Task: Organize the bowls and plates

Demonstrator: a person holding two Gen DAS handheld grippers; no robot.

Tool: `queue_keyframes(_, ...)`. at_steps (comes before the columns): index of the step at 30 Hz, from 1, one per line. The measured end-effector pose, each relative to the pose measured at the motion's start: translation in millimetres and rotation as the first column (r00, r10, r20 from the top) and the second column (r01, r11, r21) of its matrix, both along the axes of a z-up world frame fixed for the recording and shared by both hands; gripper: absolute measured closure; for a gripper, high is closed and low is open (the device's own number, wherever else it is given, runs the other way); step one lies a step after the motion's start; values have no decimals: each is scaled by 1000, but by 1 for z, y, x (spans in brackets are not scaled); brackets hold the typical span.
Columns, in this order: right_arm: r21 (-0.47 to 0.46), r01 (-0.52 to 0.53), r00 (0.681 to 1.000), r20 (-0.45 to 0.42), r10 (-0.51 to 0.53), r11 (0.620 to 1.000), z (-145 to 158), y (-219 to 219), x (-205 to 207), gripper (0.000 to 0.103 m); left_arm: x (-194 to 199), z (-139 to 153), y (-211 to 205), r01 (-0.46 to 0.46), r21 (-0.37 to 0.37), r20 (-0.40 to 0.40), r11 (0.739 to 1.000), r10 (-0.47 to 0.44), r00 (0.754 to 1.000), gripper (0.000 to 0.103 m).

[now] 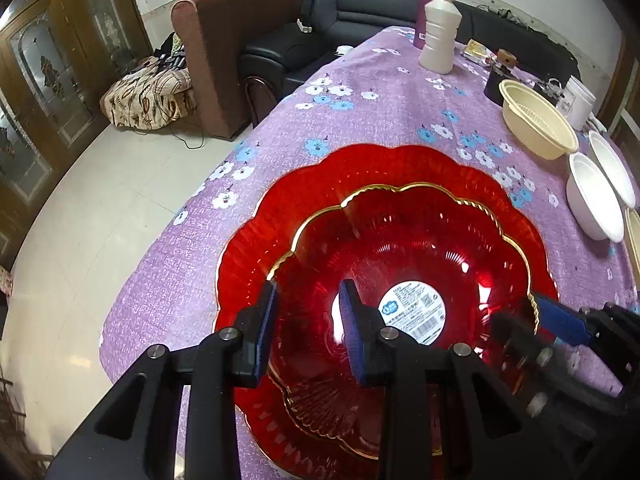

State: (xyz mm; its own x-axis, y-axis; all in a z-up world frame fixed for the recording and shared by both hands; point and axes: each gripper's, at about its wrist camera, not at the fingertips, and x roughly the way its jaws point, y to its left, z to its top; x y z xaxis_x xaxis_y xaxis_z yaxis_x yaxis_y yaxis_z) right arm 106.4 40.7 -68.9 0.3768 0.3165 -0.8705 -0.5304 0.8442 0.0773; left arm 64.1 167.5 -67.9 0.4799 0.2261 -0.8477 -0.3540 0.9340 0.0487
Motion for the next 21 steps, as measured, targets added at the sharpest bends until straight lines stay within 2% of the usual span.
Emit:
queue_keyframes(1, 5, -11, 1000, 4, 11, 1000, 2, 1, -2, 55, 1, 1, 1, -3, -18, 0, 1000, 3, 1000, 73)
queue_keyframes(3, -17, 3, 999, 52, -2, 1000, 11, 0, -7, 47, 1, 5, 5, -17, -51, 3, 999, 18, 1000, 61)
queue_keyframes(4, 0, -2, 999, 54, 2, 1000, 14, -3, -8, 42, 1, 8, 7, -31, -73, 6, 997, 31, 999, 47)
queue_keyframes(5, 37, -5, 999, 42, 4, 999, 20, -9, -8, 38, 1, 10, 10, -42, -102, 14, 994, 44, 999, 39)
queue_keyframes(6, 60, 5, 999, 48, -8, 998, 25, -15, -8, 33, 1, 14, 13, -54, -148, 33, 987, 60, 998, 38)
queue_keyframes(9, 173, 64, 995, 61, -76, 983, 41, -45, -3, 28, 4, 26, 10, -55, -212, 72, 976, 71, 995, 34)
queue_keyframes(12, 360, 150, 987, 1, -161, 921, 51, -94, 7, 23, 8, 40, -7, 14, -247, 133, 969, 20, 991, 34)
queue_keyframes(14, 428, 251, 965, -38, -260, 868, 52, -131, 14, 20, 13, 49, -29, 101, -253, 181, 962, -56, 982, 27)
queue_keyframes(17, 445, 361, 929, -93, -358, 820, 47, -171, 25, 20, 20, 59, -63, 231, -257, 239, 938, -170, 956, 27)
queue_keyframes(19, 461, 432, 898, -145, -415, 775, 39, -201, 32, 20, 26, 65, -92, 311, -215, 297, 926, -242, 924, 27)
queue_keyframes(21, 478, 487, 869, -183, -460, 731, 33, -225, 39, 20, 35, 65, -115, 348, -179, 313, 920, -282, 907, 27)
